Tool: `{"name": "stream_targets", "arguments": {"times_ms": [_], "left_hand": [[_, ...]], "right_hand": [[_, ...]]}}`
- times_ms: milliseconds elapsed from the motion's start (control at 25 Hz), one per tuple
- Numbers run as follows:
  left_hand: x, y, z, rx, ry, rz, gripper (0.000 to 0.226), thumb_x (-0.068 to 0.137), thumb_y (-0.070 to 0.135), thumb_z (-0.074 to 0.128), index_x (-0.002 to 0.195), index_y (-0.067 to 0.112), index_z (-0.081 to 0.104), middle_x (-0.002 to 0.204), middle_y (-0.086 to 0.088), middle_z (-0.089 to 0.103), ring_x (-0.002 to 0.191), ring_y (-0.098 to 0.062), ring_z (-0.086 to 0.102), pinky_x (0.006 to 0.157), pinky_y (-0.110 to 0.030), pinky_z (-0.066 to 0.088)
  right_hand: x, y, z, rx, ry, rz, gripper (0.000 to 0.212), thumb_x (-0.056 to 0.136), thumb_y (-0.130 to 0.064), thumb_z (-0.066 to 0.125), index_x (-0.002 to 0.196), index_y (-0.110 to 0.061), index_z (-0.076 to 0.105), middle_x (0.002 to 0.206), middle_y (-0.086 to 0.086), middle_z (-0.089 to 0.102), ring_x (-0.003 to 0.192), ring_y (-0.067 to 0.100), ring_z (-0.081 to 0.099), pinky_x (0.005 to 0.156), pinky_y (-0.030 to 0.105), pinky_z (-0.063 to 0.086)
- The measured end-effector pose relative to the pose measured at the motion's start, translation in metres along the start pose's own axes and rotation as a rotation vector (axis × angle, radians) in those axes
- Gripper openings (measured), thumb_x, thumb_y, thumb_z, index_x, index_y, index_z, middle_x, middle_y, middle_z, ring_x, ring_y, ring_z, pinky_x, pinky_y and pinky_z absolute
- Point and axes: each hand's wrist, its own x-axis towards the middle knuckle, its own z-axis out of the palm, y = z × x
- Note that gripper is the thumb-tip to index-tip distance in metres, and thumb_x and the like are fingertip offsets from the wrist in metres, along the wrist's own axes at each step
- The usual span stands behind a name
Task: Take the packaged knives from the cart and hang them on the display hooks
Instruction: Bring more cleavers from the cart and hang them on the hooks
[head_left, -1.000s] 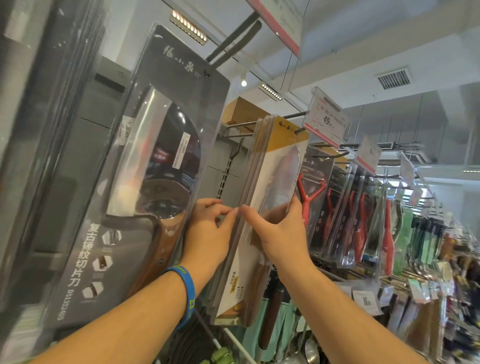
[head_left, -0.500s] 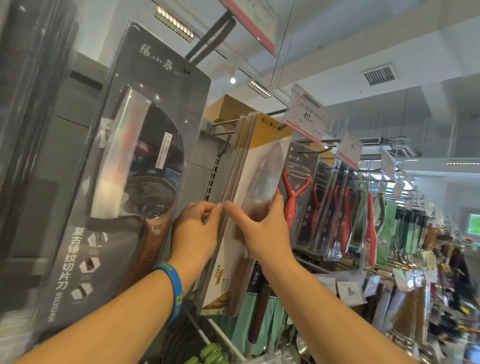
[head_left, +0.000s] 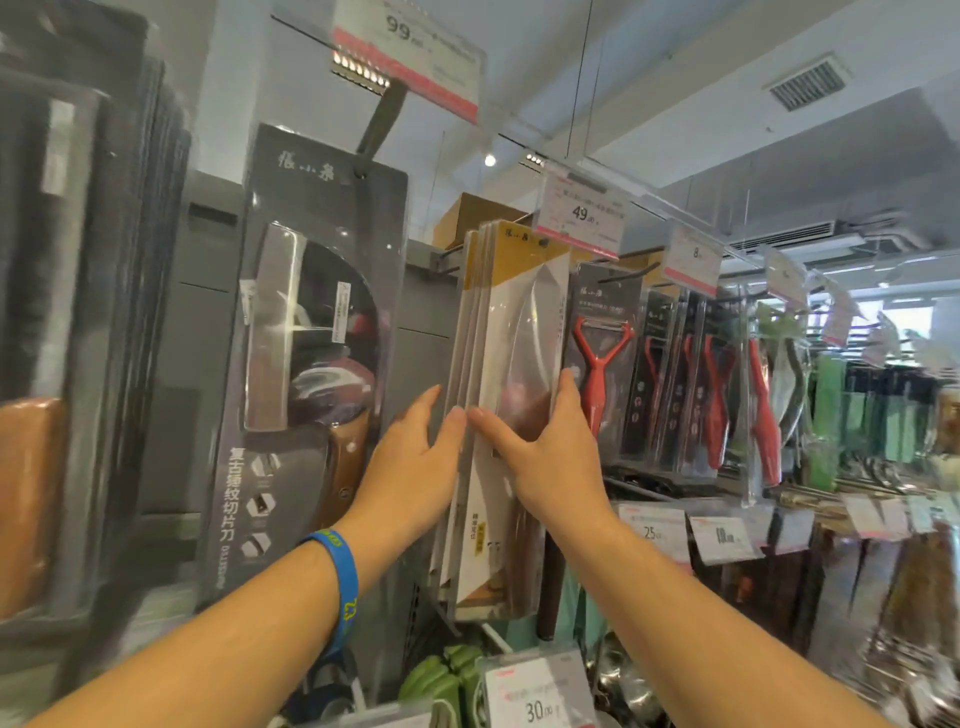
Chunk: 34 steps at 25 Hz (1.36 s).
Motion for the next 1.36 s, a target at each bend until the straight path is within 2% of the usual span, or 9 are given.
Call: {"name": "stream_targets", "arguments": {"times_ms": [240, 400, 520, 600, 680, 800, 960, 1080, 1360], "left_hand": [[-0.035, 0.007, 0.009, -0.020, -0.016, -0.047, 0.052, 0.098, 0.045, 0.051, 0.148, 0.037, 0.039, 0.148, 0.011, 0.046, 0.130, -0.008, 0.047, 0.111, -0.033, 0.038], [-0.049, 0.024, 0.009, -0.177, 0.029, -0.143, 0.043, 0.097, 0.027, 0.060, 0.139, 0.030, 0.052, 0.137, 0.011, 0.056, 0.126, -0.007, 0.053, 0.110, -0.037, 0.043], [-0.071, 0.033, -0.002, -0.218, 0.129, -0.153, 0.035, 0.098, 0.017, 0.059, 0.131, 0.027, 0.057, 0.129, 0.007, 0.060, 0.116, -0.002, 0.057, 0.109, -0.036, 0.044], [-0.096, 0.031, -0.028, -0.190, 0.240, -0.116, 0.024, 0.098, 0.012, 0.058, 0.116, 0.027, 0.062, 0.112, 0.006, 0.068, 0.096, 0.000, 0.063, 0.093, -0.031, 0.052], [-0.130, 0.027, -0.068, -0.089, 0.345, -0.100, 0.019, 0.097, 0.009, 0.057, 0.105, 0.025, 0.064, 0.099, 0.001, 0.071, 0.080, -0.003, 0.063, 0.070, -0.019, 0.048], [-0.192, 0.023, -0.136, 0.049, 0.450, -0.166, 0.015, 0.098, 0.004, 0.053, 0.103, 0.014, 0.063, 0.082, -0.004, 0.068, 0.058, 0.005, 0.057, 0.052, -0.008, 0.039], [-0.263, 0.025, -0.226, 0.150, 0.622, -0.334, 0.013, 0.099, 0.010, 0.054, 0.101, 0.008, 0.066, 0.075, -0.005, 0.065, 0.054, 0.000, 0.053, 0.053, -0.015, 0.039], [-0.305, 0.024, -0.275, 0.174, 0.699, -0.453, 0.016, 0.099, 0.013, 0.056, 0.101, 0.004, 0.068, 0.070, -0.002, 0.065, 0.048, -0.001, 0.049, 0.045, -0.011, 0.035], [-0.402, -0.043, -0.353, 0.189, 0.581, -0.587, 0.019, 0.100, 0.019, 0.053, 0.099, 0.014, 0.071, 0.076, 0.002, 0.070, 0.056, -0.008, 0.055, 0.050, -0.013, 0.041]], "right_hand": [[-0.018, 0.013, -0.013, 0.021, -0.051, 0.022, 0.098, 0.089, -0.048, 0.075, 0.163, -0.023, 0.017, 0.157, 0.001, 0.044, 0.143, 0.020, 0.043, 0.117, 0.044, 0.039], [-0.020, 0.008, -0.025, 0.090, -0.074, -0.014, 0.064, 0.094, -0.040, 0.070, 0.150, -0.029, 0.041, 0.137, -0.014, 0.053, 0.129, 0.010, 0.053, 0.106, 0.032, 0.045], [-0.035, 0.003, -0.018, 0.168, -0.055, -0.044, 0.051, 0.095, -0.033, 0.071, 0.141, -0.022, 0.054, 0.124, -0.010, 0.062, 0.110, 0.002, 0.061, 0.097, 0.020, 0.046], [-0.058, -0.003, 0.000, 0.280, -0.140, -0.039, 0.027, 0.095, -0.030, 0.071, 0.121, -0.024, 0.065, 0.100, -0.013, 0.070, 0.084, -0.008, 0.065, 0.081, 0.015, 0.049], [-0.087, -0.017, 0.026, 0.420, -0.301, -0.009, 0.003, 0.097, -0.028, 0.068, 0.096, -0.027, 0.070, 0.081, -0.008, 0.074, 0.066, 0.000, 0.068, 0.064, 0.024, 0.053], [-0.126, -0.051, 0.064, 0.585, -0.468, 0.007, 0.017, 0.100, -0.028, 0.063, 0.086, -0.024, 0.072, 0.072, -0.007, 0.075, 0.046, 0.008, 0.063, 0.045, 0.015, 0.044], [-0.185, -0.109, 0.113, 0.745, -0.683, 0.025, 0.025, 0.102, -0.029, 0.059, 0.084, -0.021, 0.073, 0.069, -0.004, 0.074, 0.039, 0.010, 0.056, 0.045, 0.013, 0.042], [-0.234, -0.135, 0.141, 0.812, -0.812, 0.044, 0.022, 0.101, -0.026, 0.060, 0.085, -0.018, 0.073, 0.070, -0.002, 0.073, 0.040, 0.011, 0.054, 0.046, 0.014, 0.042], [-0.343, -0.116, 0.187, 0.720, -0.778, 0.240, 0.023, 0.101, -0.026, 0.059, 0.091, -0.036, 0.077, 0.082, -0.004, 0.076, 0.050, 0.010, 0.060, 0.046, 0.011, 0.040]]}}
